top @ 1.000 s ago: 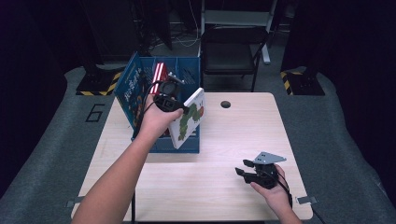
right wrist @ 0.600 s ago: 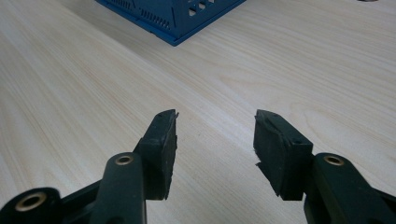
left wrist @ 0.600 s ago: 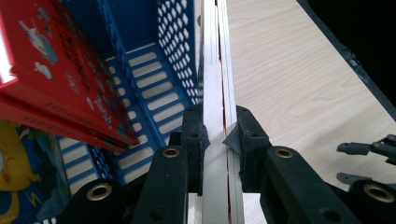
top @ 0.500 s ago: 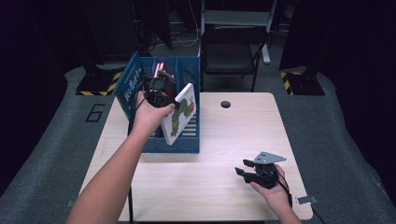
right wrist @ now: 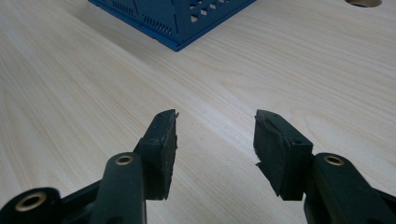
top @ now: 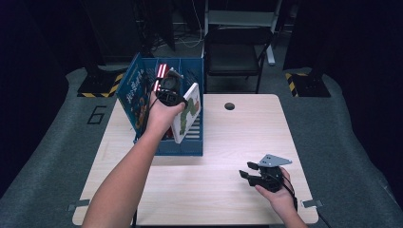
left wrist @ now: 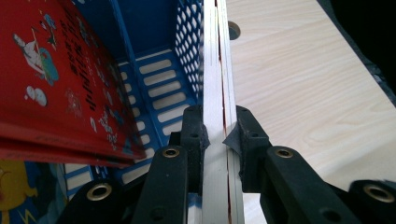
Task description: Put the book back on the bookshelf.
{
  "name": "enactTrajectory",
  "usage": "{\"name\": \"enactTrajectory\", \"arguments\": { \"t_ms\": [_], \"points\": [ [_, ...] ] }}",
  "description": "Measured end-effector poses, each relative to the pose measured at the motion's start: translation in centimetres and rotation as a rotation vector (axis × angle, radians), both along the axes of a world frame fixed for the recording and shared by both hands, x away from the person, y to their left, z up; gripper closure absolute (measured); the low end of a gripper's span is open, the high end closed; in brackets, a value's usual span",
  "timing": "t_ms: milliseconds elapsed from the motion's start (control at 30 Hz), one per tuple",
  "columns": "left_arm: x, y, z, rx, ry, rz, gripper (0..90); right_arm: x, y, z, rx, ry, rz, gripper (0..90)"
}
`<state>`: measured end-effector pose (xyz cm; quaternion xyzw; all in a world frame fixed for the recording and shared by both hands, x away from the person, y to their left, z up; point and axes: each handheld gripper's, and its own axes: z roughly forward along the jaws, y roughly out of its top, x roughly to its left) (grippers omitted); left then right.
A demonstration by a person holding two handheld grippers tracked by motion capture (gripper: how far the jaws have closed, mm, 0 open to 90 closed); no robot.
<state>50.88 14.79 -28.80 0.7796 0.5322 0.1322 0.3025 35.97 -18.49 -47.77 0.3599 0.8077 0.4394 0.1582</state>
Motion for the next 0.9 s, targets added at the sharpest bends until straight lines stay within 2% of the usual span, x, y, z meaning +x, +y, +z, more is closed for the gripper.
{"name": "enactTrajectory", "arguments": {
  "t_ms": [67, 167, 367, 400, 567, 633, 733, 900],
  "points": [
    [0.5, -0.1, -0.4, 0.002, 0.006, 0.029, 76.9, -0.1, 0.0, 0.0, 0.010, 0.005, -0.012, 49.1],
    [1.1, -0.1, -0.6, 0.004, 0.006, 0.046, 76.8, -0.1, -0.1, 0.0, 0.010, 0.004, -0.012, 49.1],
    [2.0, 0.1, -1.2, -0.010, 0.002, 0.077, 76.9, -0.1, -0.1, 0.0, 0.011, 0.004, -0.008, 49.1],
    [2.2, 0.0, -1.4, -0.027, 0.006, 0.099, 76.9, -0.2, 0.0, -0.1, 0.016, 0.001, -0.016, 49.1],
    [2.8, -0.1, -1.6, -0.014, 0.005, 0.111, 76.9, -0.7, 0.2, 0.2, 0.019, -0.001, -0.011, 49.1],
    [3.1, -0.1, -1.8, -0.008, 0.002, 0.116, 76.9, -1.1, 0.2, 0.7, 0.014, -0.014, -0.026, 49.1],
    [3.5, 0.0, -2.0, -0.018, 0.002, 0.130, 76.9, -2.1, 0.2, 1.7, 0.048, -0.019, -0.034, 49.0],
    [4.1, -0.2, -2.4, -0.027, 0.002, 0.146, 76.9, -3.5, 0.0, 1.8, 0.055, -0.025, -0.056, 49.1]
  ]
}}
